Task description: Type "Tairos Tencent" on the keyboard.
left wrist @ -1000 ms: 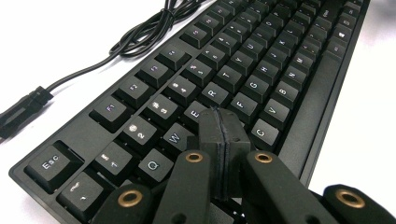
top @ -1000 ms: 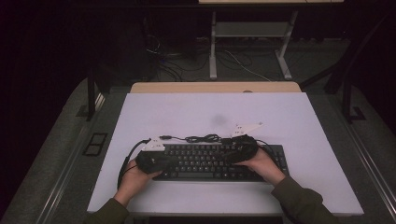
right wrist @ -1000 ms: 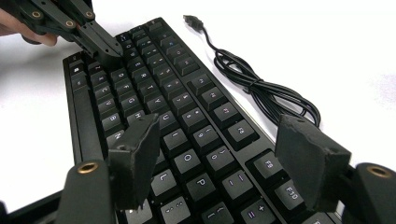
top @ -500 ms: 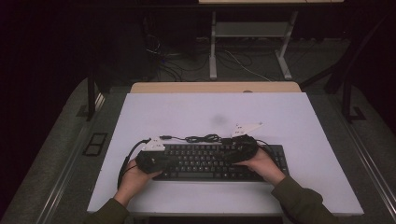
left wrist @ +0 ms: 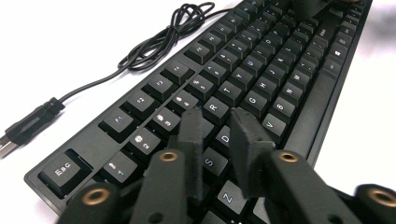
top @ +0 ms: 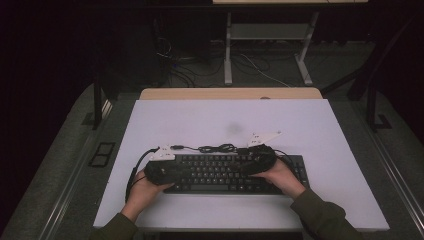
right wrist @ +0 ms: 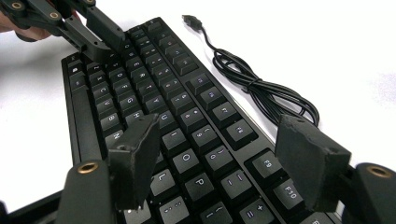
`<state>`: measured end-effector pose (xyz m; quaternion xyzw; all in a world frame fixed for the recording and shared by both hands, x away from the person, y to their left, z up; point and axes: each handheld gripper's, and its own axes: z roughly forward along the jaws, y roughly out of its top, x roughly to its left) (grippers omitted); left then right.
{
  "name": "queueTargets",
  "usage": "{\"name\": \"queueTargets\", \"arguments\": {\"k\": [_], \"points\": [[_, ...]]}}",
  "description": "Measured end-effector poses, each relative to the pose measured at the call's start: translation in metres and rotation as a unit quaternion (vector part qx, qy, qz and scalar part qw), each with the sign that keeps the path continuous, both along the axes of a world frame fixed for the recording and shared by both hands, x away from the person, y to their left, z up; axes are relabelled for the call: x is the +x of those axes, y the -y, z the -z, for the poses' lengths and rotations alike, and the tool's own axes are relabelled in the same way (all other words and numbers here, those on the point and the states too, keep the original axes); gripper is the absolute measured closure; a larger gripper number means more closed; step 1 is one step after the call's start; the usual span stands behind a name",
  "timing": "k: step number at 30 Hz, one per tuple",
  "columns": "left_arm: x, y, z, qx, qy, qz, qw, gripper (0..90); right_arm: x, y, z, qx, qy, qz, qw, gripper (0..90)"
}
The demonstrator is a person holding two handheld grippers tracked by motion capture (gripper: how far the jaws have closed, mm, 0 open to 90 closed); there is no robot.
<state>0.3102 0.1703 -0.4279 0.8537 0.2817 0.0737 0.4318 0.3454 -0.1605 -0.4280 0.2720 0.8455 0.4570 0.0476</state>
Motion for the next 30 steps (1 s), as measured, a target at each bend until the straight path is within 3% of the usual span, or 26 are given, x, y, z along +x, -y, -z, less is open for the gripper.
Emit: {"name": "queueTargets", "arguments": {"k": [6,16,30], "points": [[0.0,0.001,0.0,-0.009,0.0,-0.005,0.9999,58.3,0.0,0.0,0.0,0.0,0.0,0.0,1.0,30.3],[-0.002,0.006,-0.002,-0.021,0.015,-0.014,0.9996,25.6,0.0,0.001,0.0,0.001,-0.001,0.002,1.0,30.3],[-0.013,0.012,-0.008,-0.03,0.021,0.005,0.9993,26.0,0.0,0.002,0.0,0.002,0.0,0.004,1.0,30.4]]}}
